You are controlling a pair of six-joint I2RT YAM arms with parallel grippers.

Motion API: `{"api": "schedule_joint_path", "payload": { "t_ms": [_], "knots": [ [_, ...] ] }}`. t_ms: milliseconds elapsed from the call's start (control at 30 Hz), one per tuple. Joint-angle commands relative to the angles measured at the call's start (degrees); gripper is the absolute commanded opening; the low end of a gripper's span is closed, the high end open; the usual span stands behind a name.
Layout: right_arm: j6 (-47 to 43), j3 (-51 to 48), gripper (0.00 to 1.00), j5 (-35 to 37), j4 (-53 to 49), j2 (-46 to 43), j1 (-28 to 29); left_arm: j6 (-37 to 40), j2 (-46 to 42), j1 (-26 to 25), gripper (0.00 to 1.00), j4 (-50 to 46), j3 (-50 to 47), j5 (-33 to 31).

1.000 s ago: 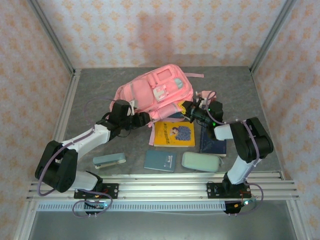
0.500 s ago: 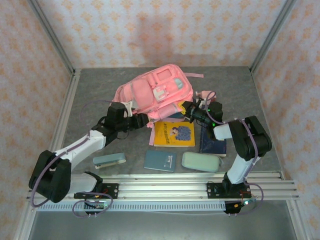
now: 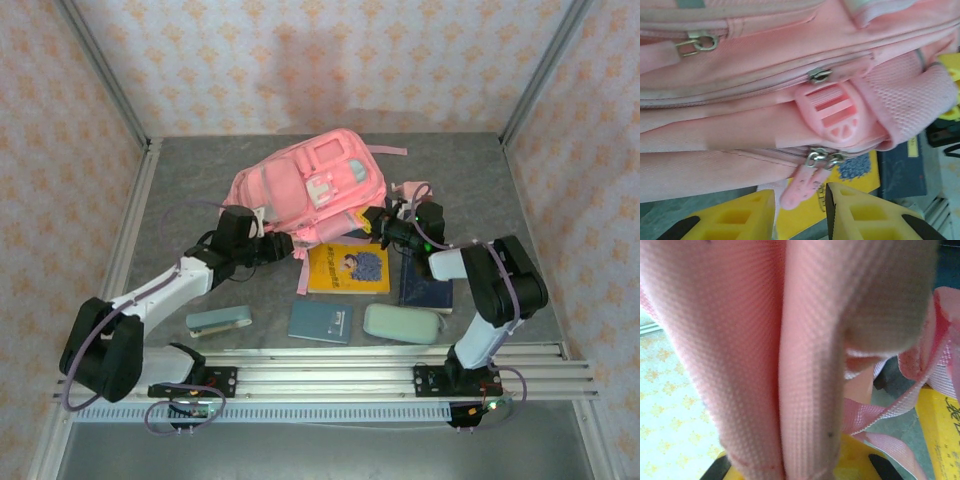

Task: Pack books, pencil case, and school supplies into a backpack

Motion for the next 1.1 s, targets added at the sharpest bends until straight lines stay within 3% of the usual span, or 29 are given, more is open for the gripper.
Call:
{"api": "schedule_joint_path", "payload": {
  "t_ms": [0,267,600,800,1067],
  "knots": [
    [-3.5,1.5,0.0,-1.1,0.5,-3.2,0.2,3.1,2.3,-1.0,0.32,-5.3,2.3,-1.6],
    [-2.9,1.8,0.0,-1.3,1.1,-3.0,0.2,4.4,6.5,-3.4,0.41,-6.4,3.7,-2.8],
    [-1.4,1.6,0.0,-1.5,3.5,-2.3,0.2,3.1,10.5,-3.6,0.42,-2.8,5.7,-1.3],
    [-0.3,1.3,0.0,-1.5,5.5,-1.3,0.2,3.0,11.8,-3.9,0.36,-1.9,6.8,-1.3],
    [-0.6,1.1,0.0,-1.5,5.6,-0.8,0.2,4.0,11.0,-3.9,0.19,-2.0,7.3,-2.8]
  ]
}}
